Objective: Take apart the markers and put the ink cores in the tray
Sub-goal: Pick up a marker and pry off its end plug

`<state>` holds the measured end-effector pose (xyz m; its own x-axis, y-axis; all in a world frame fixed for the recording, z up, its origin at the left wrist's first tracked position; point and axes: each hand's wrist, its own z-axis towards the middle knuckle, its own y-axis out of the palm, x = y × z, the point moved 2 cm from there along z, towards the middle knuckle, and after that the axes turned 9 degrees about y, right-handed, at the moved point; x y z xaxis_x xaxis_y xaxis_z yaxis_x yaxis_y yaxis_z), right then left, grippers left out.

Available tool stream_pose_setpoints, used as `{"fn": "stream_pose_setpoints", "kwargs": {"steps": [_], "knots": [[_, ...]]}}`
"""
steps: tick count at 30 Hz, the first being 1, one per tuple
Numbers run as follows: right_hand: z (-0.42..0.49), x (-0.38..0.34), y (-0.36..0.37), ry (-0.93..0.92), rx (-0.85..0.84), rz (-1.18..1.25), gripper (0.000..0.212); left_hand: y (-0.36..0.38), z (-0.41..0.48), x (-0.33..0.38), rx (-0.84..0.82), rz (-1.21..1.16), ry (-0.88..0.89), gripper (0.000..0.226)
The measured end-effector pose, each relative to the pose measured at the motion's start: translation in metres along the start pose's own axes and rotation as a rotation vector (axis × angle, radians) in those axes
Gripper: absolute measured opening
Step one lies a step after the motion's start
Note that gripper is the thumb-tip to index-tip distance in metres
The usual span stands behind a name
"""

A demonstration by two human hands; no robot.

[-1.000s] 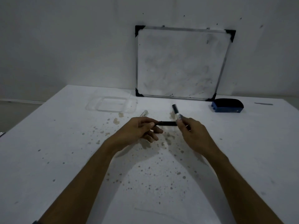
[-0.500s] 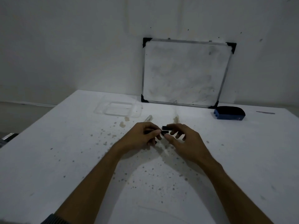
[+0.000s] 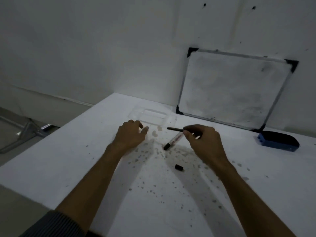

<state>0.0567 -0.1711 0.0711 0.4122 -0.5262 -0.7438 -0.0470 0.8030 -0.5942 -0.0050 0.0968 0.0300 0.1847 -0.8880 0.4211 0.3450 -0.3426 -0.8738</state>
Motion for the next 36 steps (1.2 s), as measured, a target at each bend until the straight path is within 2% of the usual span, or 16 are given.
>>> {"fn": "stream_pose_setpoints", "kwargs": {"steps": [2,4,7,12,16,20,26,30,34,36], "knots": [[0.026,-0.017,0.015,0.006,0.018,0.007,0.018,0.016,-0.004,-0.012,-0.011,0.191,-0.051,0.071],[0.055,-0.033,0.032,0.01,0.027,0.007,0.02,0.026,-0.005,-0.018,-0.041,0.196,-0.067,0.087],[0.097,-0.051,0.062,0.028,-0.019,-0.063,0.022,0.032,0.001,-0.021,-0.054,0.163,-0.046,0.089],[0.151,-0.065,0.112,0.034,-0.202,-0.349,0.023,0.035,0.004,-0.023,-0.005,0.156,-0.045,0.088],[0.175,-0.066,0.14,-0.016,-0.327,-0.645,0.021,0.036,0.006,-0.024,0.006,0.151,-0.043,0.088],[0.184,-0.056,0.154,-0.019,-0.414,-0.773,0.023,0.039,0.006,-0.025,0.004,0.149,-0.034,0.089],[0.182,-0.061,0.142,-0.003,-0.442,-0.667,0.028,0.038,0.007,-0.025,0.007,0.15,-0.032,0.09],[0.157,-0.071,0.1,-0.104,-0.293,-0.428,0.023,0.034,0.005,-0.022,0.011,0.139,-0.039,0.084],[0.101,-0.062,0.054,-0.187,-0.17,-0.28,0.02,0.02,0.001,0.0,0.132,0.241,0.064,0.053],[0.072,-0.048,0.032,-0.181,-0.134,-0.239,0.017,0.017,-0.004,0.015,0.212,0.184,0.154,0.04]]}}
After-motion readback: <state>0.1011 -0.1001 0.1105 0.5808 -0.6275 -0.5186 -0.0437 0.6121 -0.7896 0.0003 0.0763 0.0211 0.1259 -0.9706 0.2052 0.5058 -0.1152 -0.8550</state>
